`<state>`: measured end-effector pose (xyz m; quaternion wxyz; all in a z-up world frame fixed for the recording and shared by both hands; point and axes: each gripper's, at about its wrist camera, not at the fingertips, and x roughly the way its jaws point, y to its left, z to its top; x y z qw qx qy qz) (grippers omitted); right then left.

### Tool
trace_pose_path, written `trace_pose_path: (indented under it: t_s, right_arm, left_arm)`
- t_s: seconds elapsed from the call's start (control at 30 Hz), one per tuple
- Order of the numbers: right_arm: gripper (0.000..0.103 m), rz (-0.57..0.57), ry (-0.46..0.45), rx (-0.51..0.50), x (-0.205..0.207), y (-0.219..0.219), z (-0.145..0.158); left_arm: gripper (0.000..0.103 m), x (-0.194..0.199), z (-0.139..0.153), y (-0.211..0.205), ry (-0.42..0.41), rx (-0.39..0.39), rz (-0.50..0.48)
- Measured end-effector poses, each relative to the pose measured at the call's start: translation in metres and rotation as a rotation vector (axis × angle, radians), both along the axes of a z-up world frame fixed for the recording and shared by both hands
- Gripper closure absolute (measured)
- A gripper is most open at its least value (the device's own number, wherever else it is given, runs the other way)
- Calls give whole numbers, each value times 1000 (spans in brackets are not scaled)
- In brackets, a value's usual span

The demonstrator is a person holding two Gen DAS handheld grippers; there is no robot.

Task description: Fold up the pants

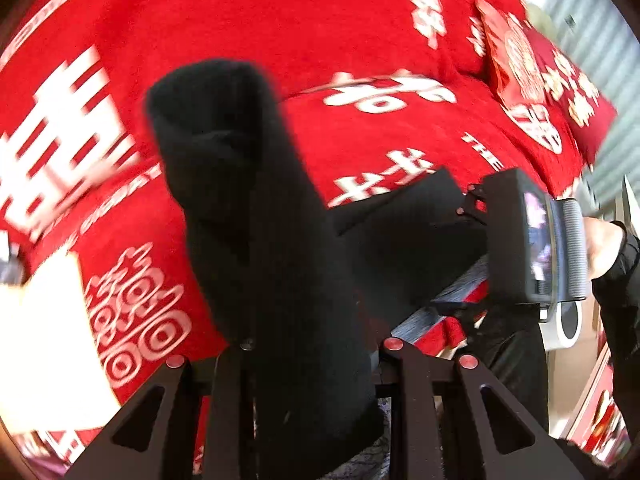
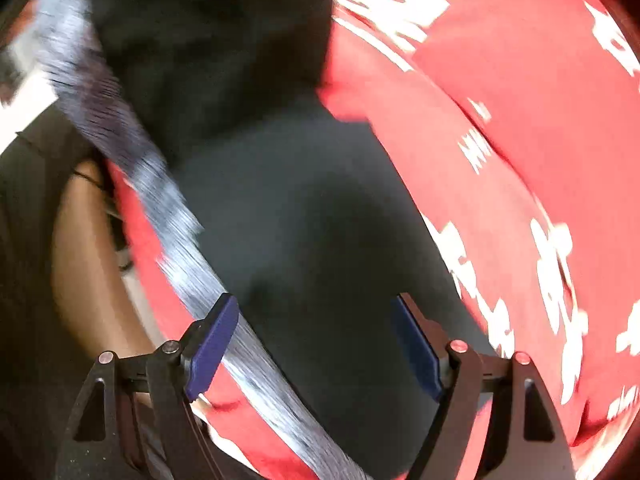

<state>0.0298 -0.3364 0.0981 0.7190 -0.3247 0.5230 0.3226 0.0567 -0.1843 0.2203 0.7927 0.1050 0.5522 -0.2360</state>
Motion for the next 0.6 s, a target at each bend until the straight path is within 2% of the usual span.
trace_pose_path:
  t_s: [0.13, 0.2, 0.37, 0.47, 0.5, 0.53, 0.57, 0.6]
  right_arm:
    - [22, -170, 9, 85, 1, -58, -4]
    - [22, -208, -3, 136, -3, -78, 1]
    - [22, -280, -25, 167, -14, -117, 0]
    - [22, -322, -20, 231, -22, -131, -3]
    - [22, -337, -15, 251, -22, -135, -4]
    - [22, -350, -11, 267, -24, -140, -5]
    - [22, -362, -6, 286, -25, -142, -5]
    - [22, -364, -1, 299, -25, -143, -6]
  left_arm:
    - [77, 8, -12, -73, 27, 56, -73]
    - [77, 14, -23, -107, 48, 92, -93]
    - [77, 30, -75, -177, 133, 194, -103]
    - [75, 32, -107, -198, 149, 283, -108]
    - [64, 33, -114, -200, 157, 293, -114]
    - [56, 33, -116, -202, 171, 267, -124]
    - [39, 32, -114, -202, 182, 242, -130]
    - [32, 30, -109, -203, 191, 214, -140]
